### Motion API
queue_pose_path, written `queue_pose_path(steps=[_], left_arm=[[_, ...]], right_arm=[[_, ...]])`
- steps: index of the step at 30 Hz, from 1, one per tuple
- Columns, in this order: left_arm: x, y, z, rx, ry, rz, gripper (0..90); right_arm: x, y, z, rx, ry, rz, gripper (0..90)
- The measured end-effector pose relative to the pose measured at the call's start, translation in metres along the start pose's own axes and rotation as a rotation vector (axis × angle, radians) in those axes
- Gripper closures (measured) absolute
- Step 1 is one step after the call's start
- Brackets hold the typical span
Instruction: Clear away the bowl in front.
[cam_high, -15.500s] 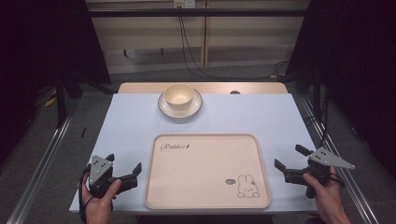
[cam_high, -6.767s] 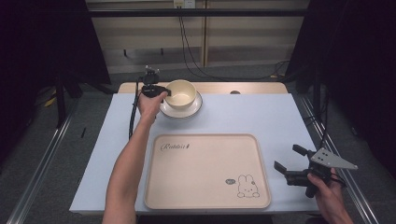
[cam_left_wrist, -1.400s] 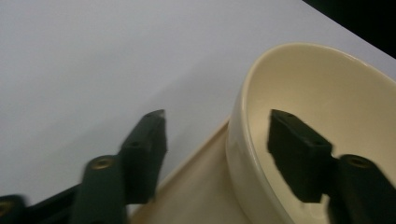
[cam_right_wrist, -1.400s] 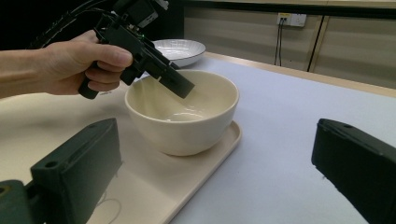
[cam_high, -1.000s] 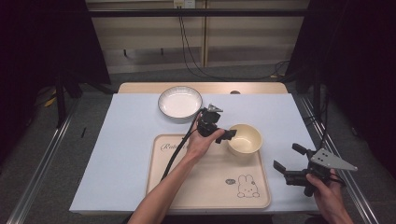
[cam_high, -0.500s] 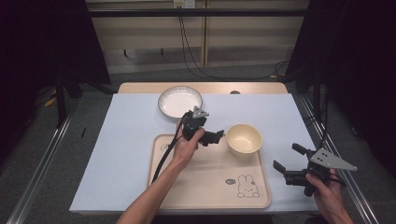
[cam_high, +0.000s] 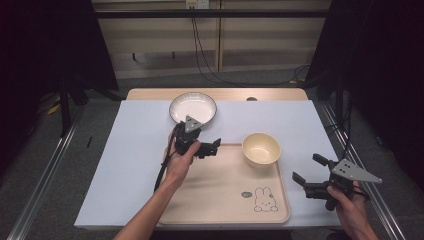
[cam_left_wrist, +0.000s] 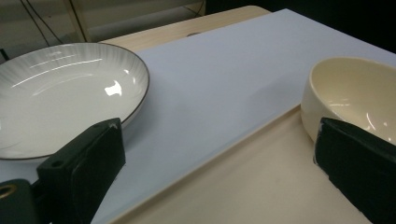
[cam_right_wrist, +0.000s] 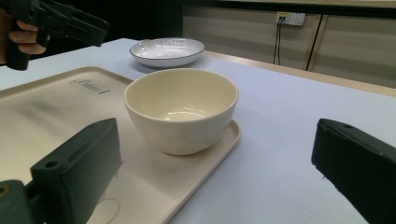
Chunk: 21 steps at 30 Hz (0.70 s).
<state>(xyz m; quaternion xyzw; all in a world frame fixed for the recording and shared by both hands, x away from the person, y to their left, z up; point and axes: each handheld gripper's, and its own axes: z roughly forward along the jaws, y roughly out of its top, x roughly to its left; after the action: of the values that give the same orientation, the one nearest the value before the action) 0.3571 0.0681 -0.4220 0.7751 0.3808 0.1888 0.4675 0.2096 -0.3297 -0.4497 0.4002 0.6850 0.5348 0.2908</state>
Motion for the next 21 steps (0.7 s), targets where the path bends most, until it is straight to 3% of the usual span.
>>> queue_pose_path(steps=[3, 5, 9, 15, 21], left_arm=[[0.004, -0.003, -0.01, -0.018, -0.004, -0.036, 2.3], [0.007, -0.006, -0.015, -0.018, -0.001, -0.028, 2.1], [0.013, -0.009, -0.026, 0.0, 0.057, -0.019, 2.7], [0.022, -0.017, -0.048, -0.039, 0.067, -0.039, 1.8], [0.029, -0.028, -0.069, -0.046, 0.105, -0.057, 1.8]], right_arm=[[0.0, 0.0, 0.0, 0.003, 0.009, -0.002, 1.1], [0.001, 0.0, 0.0, 0.004, 0.011, -0.001, 1.1], [0.0, 0.0, 0.0, 0.004, 0.007, -0.003, 1.1], [0.001, 0.0, 0.0, 0.005, 0.01, -0.003, 1.1], [0.001, 0.0, 0.0, 0.01, 0.008, -0.003, 1.1]])
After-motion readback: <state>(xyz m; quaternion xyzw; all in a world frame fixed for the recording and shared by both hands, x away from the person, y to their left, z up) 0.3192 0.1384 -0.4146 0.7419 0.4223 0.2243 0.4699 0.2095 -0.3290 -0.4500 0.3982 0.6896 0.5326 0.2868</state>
